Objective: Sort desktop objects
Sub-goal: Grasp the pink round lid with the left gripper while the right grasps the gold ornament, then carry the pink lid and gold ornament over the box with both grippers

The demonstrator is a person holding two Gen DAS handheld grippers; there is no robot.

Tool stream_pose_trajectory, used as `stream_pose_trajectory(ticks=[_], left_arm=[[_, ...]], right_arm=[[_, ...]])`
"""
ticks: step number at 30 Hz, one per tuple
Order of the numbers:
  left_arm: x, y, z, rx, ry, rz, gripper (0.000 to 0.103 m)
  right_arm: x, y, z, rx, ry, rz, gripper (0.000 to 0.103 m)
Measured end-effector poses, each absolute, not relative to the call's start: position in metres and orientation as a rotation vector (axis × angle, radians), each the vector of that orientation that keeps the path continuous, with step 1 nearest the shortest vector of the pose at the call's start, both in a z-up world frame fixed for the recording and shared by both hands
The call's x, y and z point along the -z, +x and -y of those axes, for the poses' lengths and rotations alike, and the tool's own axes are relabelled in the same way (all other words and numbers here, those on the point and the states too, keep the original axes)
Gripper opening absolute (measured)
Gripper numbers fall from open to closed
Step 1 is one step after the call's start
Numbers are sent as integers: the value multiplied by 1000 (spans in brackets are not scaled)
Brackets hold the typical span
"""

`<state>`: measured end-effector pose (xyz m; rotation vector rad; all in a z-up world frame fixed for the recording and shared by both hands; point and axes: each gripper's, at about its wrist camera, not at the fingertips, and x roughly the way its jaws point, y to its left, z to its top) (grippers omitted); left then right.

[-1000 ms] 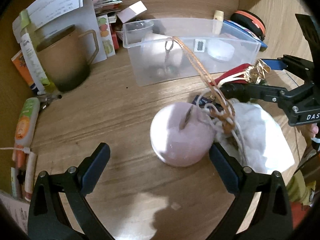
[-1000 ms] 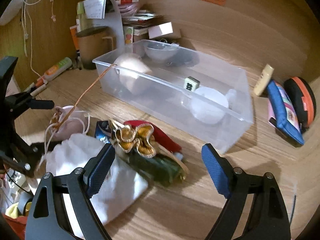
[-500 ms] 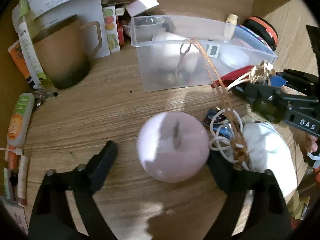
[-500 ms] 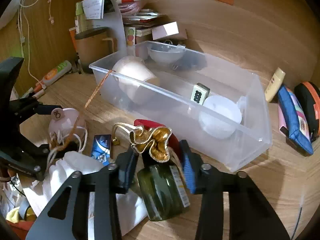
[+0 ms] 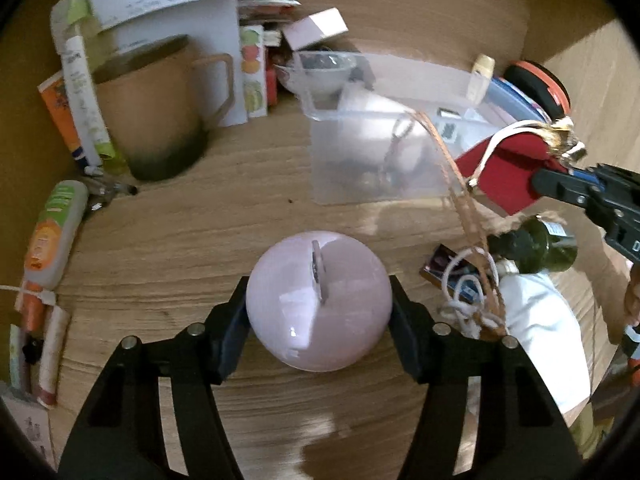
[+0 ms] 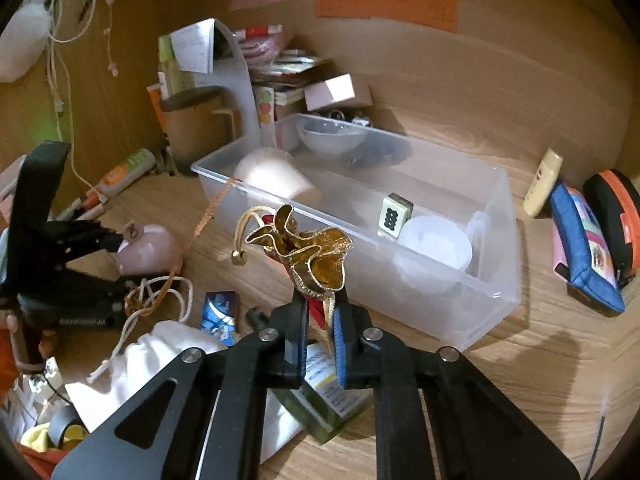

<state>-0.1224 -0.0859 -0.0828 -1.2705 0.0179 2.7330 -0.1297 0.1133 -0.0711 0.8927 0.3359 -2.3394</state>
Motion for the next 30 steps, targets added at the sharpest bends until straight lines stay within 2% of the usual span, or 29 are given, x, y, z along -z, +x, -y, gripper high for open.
stream_pose_trajectory(ticks=[7, 17, 30], left_arm=[[63, -113, 103, -2779, -1210, 63, 62], [32, -98, 105, -2823, -1099, 89, 62], [-4, -111, 93, -2848, -1010, 8, 62]], right_arm=[[54, -116, -123, 2370, 843, -311, 9], [36, -106, -152, 2428, 835, -249, 9], [-2, -103, -178, 2521, 745, -234, 9]])
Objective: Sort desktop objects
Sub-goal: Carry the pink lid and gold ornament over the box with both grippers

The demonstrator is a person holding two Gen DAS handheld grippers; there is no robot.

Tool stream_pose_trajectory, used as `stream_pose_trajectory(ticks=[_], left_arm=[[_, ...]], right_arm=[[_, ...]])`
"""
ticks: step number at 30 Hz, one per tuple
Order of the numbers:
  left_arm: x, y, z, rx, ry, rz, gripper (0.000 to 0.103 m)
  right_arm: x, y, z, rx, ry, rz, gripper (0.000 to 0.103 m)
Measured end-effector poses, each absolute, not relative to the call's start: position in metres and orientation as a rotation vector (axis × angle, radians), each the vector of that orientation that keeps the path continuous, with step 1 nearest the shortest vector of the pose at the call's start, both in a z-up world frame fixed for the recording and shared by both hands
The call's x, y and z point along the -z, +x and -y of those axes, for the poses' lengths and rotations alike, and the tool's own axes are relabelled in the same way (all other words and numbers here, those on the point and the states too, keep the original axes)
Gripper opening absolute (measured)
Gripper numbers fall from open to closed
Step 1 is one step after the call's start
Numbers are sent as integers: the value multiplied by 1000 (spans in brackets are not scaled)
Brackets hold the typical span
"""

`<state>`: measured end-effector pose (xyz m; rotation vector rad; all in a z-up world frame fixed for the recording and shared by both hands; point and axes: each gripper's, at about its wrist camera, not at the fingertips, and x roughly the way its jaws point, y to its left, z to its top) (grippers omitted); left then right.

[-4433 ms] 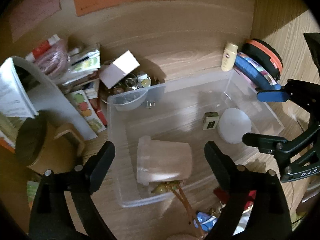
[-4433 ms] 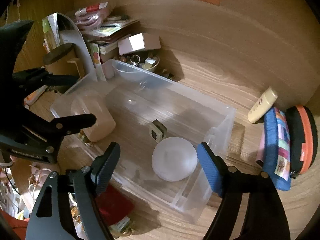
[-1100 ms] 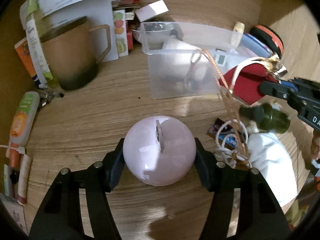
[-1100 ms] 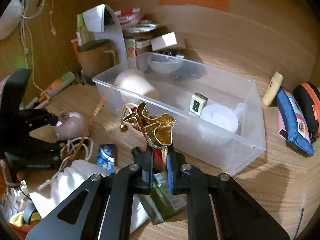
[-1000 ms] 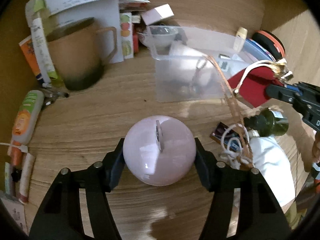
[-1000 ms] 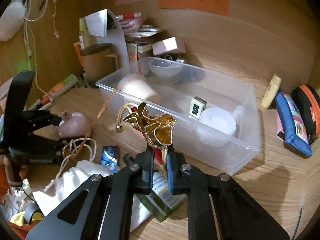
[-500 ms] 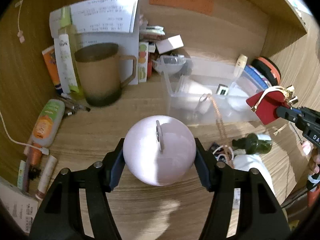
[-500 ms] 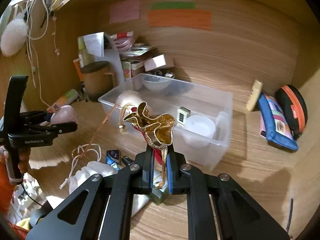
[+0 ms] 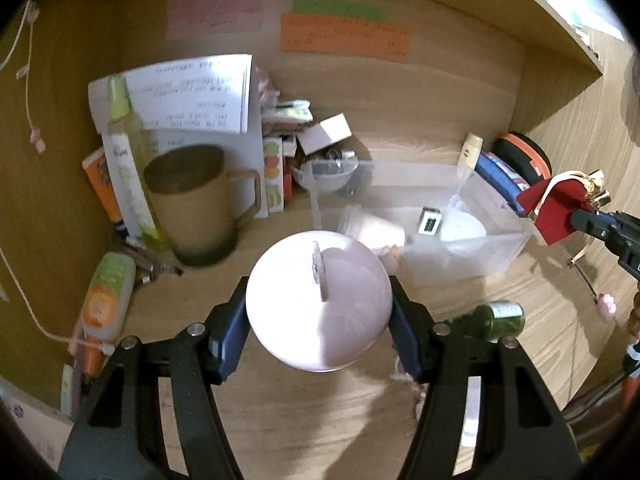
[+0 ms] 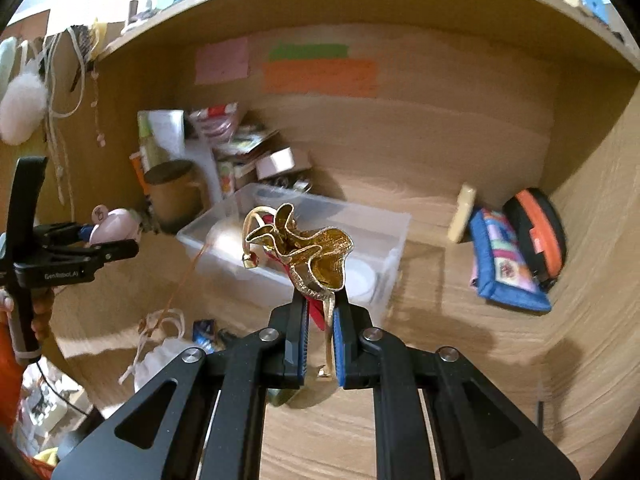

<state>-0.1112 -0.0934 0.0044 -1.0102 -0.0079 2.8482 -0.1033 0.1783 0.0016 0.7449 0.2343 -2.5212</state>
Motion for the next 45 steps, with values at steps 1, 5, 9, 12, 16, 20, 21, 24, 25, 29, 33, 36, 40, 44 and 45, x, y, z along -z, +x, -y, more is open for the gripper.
stream_pose_trajectory(ticks=[1, 5, 9, 12, 16, 20, 21, 24, 25, 29, 33, 36, 40, 44, 45], left_arm=[[-8, -114, 93, -2850, -1004, 5, 62], [-17, -126, 94, -2859, -998, 28, 62], [-22, -141, 97, -2855, -1010, 54, 62], [-26, -151, 95, -2854, -1001, 56, 62], [-31, -163, 90, -2838, -991, 51, 62], [-31, -176, 82, -2812, -996, 36, 62], [-30, -181, 79, -2802, -998, 29, 62], [-28, -193, 73, -2783, -1008, 17, 62], [-28, -197, 71, -2776, -1012, 18, 62], [-24, -213, 64, -2749, -1025, 10, 62], [-19, -227, 59, -2729, -1041, -9, 62], [-14, -240, 57, -2710, -1063, -15, 62], [-7, -253, 55, -2695, -1081, -32, 62], [1, -265, 51, -2677, -1107, -50, 62], [3, -267, 50, -2676, -1114, -57, 62]], right_arm=[[-4, -104, -179, 2526, 738, -234, 9], [-12, -110, -176, 2520, 715, -254, 9], [-14, -117, -169, 2508, 698, -290, 9], [-14, -124, -166, 2498, 700, -299, 9], [-11, -140, -163, 2489, 721, -287, 9], [-6, -157, -161, 2481, 752, -273, 9], [-5, -161, -161, 2477, 759, -270, 9], [-2, -171, -157, 2469, 774, -268, 9], [0, -175, -156, 2465, 779, -267, 9], [4, -187, -152, 2458, 795, -270, 9], [10, -202, -149, 2453, 816, -267, 9], [17, -214, -146, 2447, 838, -263, 9], [27, -228, -142, 2434, 868, -257, 9], [35, -242, -137, 2424, 893, -268, 9], [37, -245, -136, 2427, 897, -275, 9]])
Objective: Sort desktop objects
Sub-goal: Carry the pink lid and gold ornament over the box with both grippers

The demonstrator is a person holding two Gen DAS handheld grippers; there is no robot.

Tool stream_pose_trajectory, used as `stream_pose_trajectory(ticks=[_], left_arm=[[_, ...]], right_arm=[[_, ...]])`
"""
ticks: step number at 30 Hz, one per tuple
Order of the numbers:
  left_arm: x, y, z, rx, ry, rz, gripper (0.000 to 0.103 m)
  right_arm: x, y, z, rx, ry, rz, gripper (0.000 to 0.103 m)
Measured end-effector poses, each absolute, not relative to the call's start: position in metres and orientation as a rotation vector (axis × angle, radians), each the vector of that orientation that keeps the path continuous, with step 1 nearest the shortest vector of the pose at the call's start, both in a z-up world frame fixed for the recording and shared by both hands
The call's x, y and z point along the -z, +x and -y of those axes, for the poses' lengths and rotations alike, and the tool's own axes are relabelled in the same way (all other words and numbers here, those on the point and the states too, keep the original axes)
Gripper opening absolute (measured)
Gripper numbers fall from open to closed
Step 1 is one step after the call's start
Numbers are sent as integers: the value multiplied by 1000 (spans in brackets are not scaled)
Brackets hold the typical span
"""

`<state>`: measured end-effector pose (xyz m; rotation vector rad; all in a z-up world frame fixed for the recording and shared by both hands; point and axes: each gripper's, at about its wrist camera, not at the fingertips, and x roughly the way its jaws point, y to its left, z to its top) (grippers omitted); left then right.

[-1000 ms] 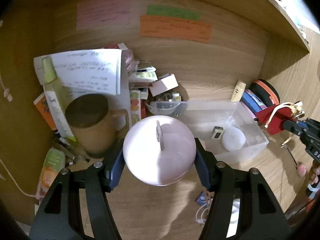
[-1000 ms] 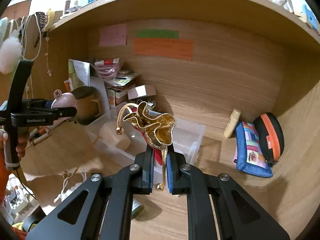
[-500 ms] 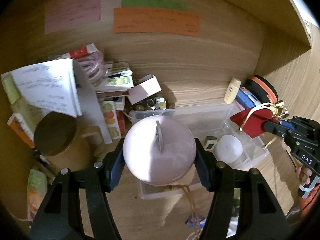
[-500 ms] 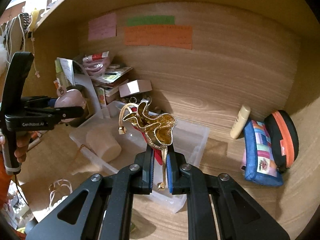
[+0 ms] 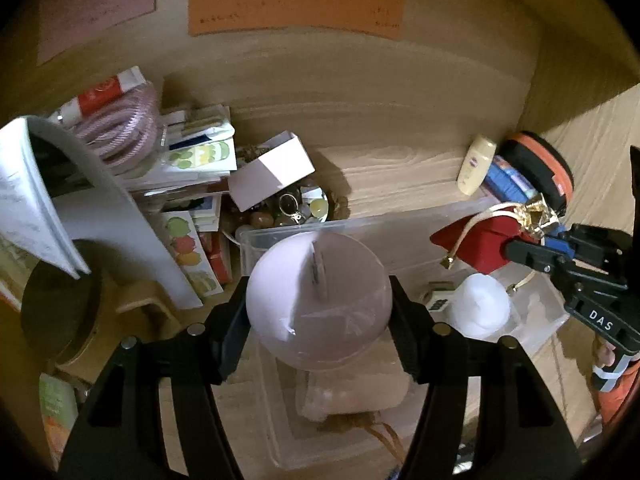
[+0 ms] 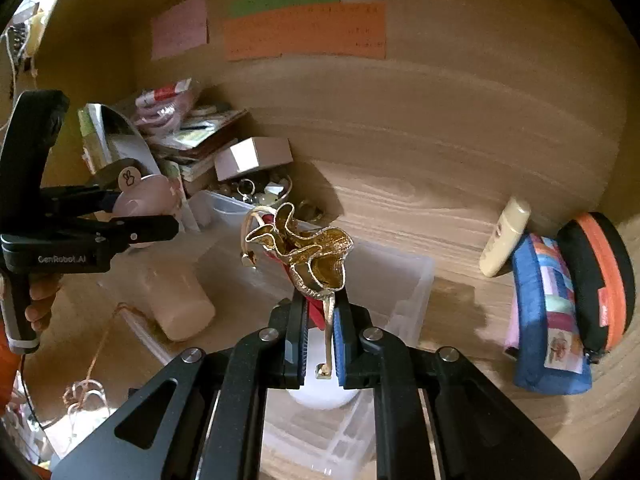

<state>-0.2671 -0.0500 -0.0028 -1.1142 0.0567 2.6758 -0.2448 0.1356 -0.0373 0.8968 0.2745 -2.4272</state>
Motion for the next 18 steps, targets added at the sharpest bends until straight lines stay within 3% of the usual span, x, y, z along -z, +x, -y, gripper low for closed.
stream_pose_trajectory(ticks=[18], left_arm=[[31, -302, 29, -2610, -1227, -151, 62]], right_arm=[[69, -271, -125, 2444, 941, -471, 9]])
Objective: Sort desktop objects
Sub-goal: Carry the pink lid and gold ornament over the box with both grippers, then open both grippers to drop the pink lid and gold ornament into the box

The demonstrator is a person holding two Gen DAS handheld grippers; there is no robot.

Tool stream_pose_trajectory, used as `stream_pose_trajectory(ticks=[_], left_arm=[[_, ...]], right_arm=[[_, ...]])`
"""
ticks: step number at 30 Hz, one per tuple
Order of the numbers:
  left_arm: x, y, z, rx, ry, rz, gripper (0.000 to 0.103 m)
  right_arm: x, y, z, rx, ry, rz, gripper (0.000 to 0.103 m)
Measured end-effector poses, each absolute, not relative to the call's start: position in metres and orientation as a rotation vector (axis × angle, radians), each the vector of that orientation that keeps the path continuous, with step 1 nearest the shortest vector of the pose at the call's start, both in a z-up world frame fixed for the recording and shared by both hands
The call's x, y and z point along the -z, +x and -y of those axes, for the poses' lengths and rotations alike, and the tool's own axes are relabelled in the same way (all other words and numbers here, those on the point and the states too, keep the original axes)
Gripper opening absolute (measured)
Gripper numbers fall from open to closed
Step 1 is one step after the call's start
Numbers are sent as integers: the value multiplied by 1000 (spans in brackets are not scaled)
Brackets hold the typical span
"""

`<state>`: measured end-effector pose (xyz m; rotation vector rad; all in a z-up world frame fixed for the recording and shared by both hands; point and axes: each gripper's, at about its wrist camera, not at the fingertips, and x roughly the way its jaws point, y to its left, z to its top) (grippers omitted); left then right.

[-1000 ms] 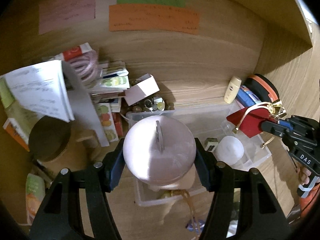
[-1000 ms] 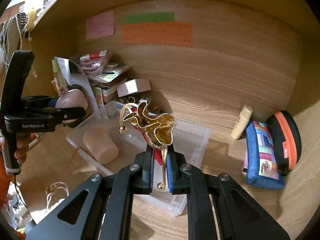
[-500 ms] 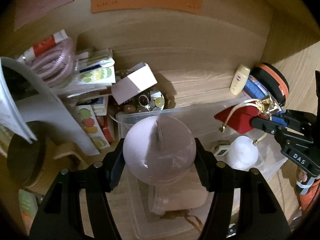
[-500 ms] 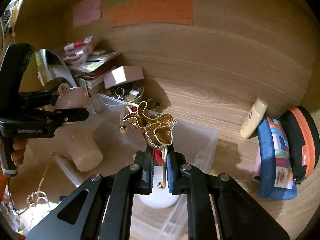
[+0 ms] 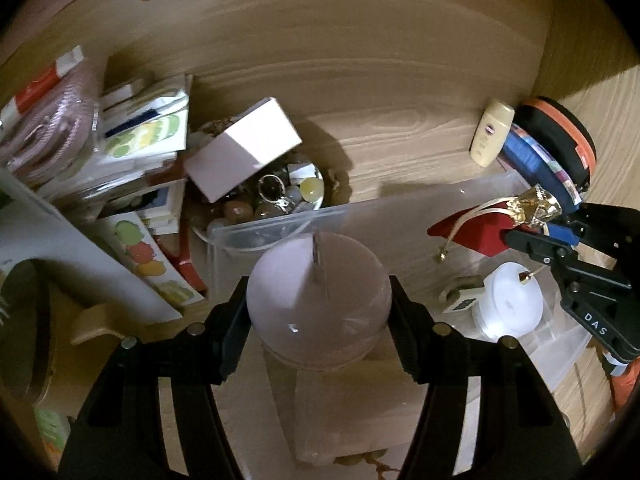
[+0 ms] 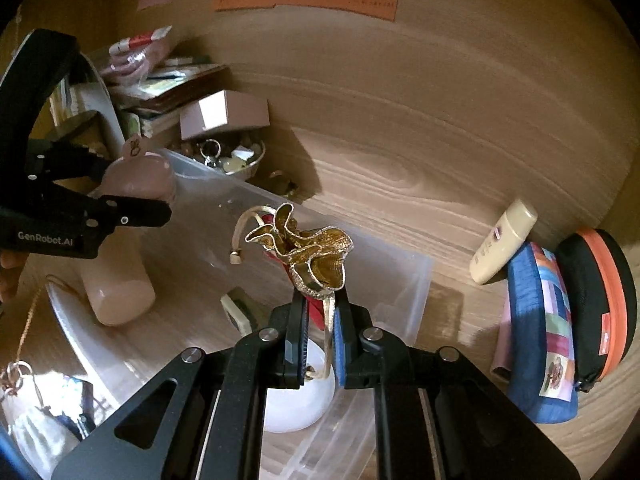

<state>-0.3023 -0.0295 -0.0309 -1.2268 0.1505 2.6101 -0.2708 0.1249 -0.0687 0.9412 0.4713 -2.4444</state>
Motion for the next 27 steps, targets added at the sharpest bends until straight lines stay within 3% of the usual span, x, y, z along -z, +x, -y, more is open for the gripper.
stream_pose_trajectory(ticks=[18, 20, 27], left_arm=[[44, -307, 16, -2519, -1368, -337, 62], [46, -308, 14, -2505, -1384, -358, 62], [46, -309, 14, -2495, -1403, -347, 63]], right_arm=[[77, -270, -121, 2393, 981, -467, 13], [76, -269, -120, 2396, 980, -472, 17], [71, -267, -121, 2417, 964, -468, 51]])
